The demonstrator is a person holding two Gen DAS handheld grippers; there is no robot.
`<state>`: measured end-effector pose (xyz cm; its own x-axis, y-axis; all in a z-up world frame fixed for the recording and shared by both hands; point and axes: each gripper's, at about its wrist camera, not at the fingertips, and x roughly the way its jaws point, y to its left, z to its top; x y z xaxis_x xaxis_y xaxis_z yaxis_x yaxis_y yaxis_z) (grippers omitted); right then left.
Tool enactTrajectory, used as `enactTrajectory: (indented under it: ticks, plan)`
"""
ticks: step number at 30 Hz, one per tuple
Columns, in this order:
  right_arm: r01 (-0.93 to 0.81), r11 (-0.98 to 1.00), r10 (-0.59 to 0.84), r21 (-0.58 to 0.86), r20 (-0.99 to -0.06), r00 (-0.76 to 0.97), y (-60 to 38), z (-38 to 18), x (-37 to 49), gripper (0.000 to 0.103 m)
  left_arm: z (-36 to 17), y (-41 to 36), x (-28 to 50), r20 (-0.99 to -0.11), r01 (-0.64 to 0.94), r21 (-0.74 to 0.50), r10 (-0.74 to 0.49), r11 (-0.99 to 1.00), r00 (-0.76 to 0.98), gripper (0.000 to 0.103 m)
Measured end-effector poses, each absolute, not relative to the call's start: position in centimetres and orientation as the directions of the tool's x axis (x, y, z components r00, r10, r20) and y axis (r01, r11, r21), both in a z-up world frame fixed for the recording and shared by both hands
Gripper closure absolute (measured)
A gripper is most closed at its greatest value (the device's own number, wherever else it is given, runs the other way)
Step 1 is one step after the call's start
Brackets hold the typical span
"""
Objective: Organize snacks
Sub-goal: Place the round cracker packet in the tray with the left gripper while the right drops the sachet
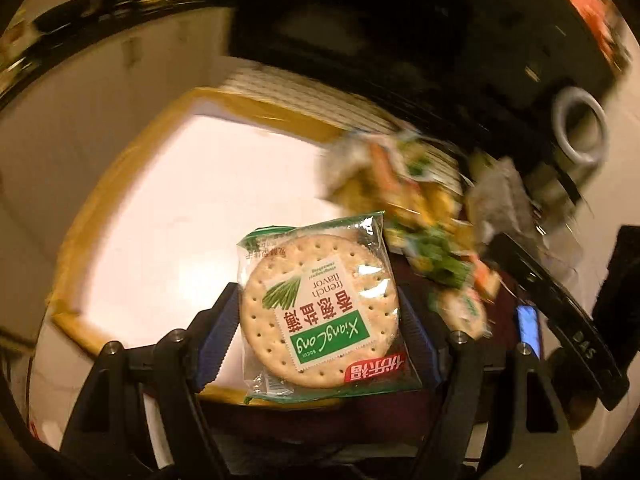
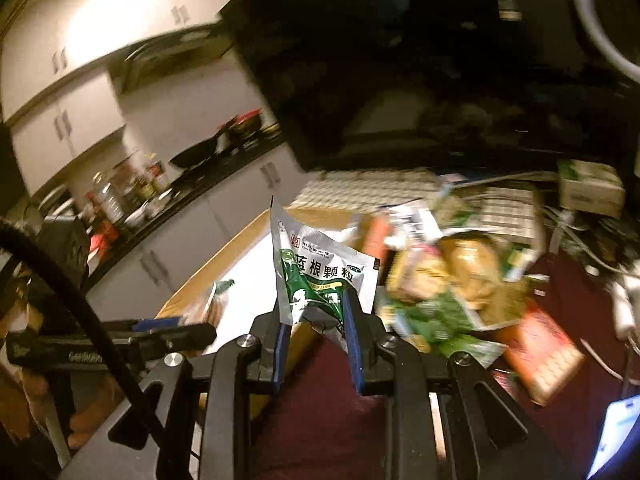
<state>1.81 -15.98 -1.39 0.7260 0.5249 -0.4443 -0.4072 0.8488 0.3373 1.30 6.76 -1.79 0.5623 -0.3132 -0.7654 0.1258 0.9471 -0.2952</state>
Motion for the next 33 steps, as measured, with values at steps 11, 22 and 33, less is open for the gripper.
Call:
enactTrajectory:
  ticks: [11, 22, 33]
  plan:
    - [-0.570, 0.792, 0.560, 0.219, -0.631, 0.536, -3.5, -6.1, 4.6, 0.079, -5.2, 12.3, 2.3, -0.829, -0.045, -0.159, -0.109, 0.986, 0.549, 0.026]
    - [-0.593, 0.786, 0.543, 0.176, -0.656, 0.525, -3.3, -6.9, 3.9, 0.036, -6.6, 12.4, 4.0, -0.856, -0.075, -0.132, -0.076, 0.988, 0.511, 0.025]
    - [-0.535, 0.788, 0.613, 0.303, -0.465, 0.639, -10.8, -4.4, 1.6, 0.028, -3.2, 11.0, 1.8, -0.741, -0.042, -0.258, -0.170, 0.965, 0.649, 0.016]
